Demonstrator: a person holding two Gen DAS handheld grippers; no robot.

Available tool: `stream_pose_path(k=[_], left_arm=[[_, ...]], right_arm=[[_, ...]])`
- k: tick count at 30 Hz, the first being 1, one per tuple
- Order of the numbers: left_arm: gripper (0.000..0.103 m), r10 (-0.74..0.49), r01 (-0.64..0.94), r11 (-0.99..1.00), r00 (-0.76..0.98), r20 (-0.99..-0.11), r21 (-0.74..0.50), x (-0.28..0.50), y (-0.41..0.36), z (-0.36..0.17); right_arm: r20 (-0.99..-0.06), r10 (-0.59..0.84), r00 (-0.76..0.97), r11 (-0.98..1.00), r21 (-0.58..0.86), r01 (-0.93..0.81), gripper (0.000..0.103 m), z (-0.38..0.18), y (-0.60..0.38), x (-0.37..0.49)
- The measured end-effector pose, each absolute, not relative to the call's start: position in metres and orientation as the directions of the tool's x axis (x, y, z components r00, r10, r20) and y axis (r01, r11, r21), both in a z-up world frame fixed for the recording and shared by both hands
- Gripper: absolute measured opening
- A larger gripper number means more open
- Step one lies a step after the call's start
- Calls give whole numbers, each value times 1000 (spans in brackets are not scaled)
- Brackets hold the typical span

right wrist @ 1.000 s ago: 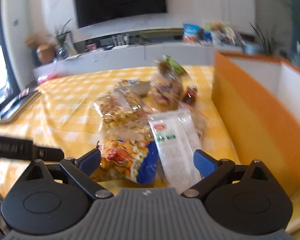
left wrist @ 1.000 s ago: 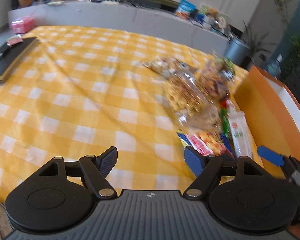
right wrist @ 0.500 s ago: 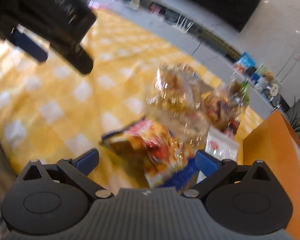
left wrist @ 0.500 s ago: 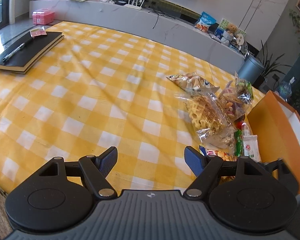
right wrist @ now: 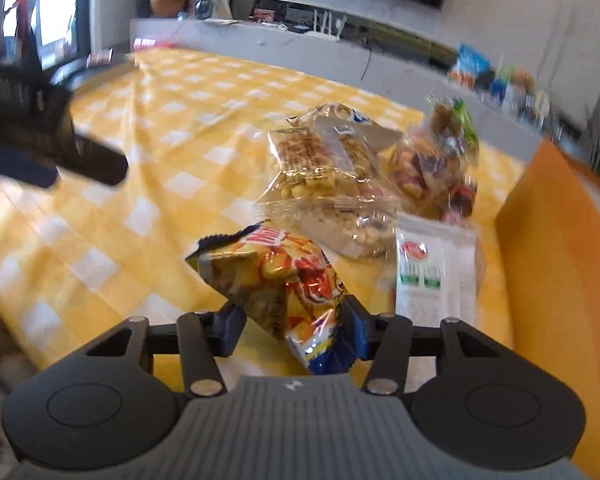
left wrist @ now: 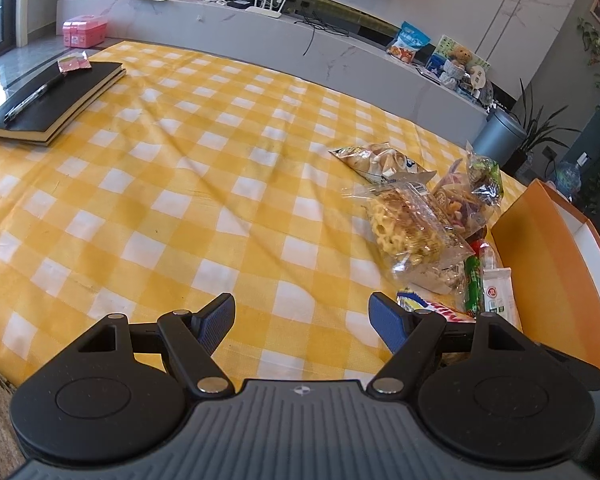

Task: Organize snacks
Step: 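Lift the chip bag with the right tool while the left tool approaches the white sachet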

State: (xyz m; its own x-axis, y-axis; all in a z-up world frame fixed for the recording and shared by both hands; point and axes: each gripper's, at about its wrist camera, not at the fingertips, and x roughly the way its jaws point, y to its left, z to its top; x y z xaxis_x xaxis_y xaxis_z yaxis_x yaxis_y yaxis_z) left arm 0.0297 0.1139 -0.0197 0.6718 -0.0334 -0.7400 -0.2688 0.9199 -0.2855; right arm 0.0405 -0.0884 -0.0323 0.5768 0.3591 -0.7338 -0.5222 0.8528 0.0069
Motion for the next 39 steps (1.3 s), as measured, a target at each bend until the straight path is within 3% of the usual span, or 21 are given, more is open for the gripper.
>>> stream_pose_path(k=[4,8,15,20,24,39], left_arm=[[89,-35,-260,925,672,-740,-279,29,110,-20],[89,3,-260,937,675,-738,-234,28,106,-19],[89,17,-264,939,677,-736,-221,28,106,-17],[89,15,-266,937,675,-737,-225,28,107,-19],[89,20,-272,936,672,-740,-222,28,107,-20],[90,-30,-120,979,722,-691,-167,26,73,-15]], right_arm=[[-735,502,456,844,302,-442,46,-17,-118,44],[-738,536,410,842,428,-329,46,-19,-129,48],[-724,530,441,848,440,-295,46,-29,-124,60],[-744,480,465,875,373,-308,43,-47,-115,73],[-684,518,515,855,386,-348,35,-53,-117,70],[-522,470,712,883,272,-384,34,8,-176,27]])
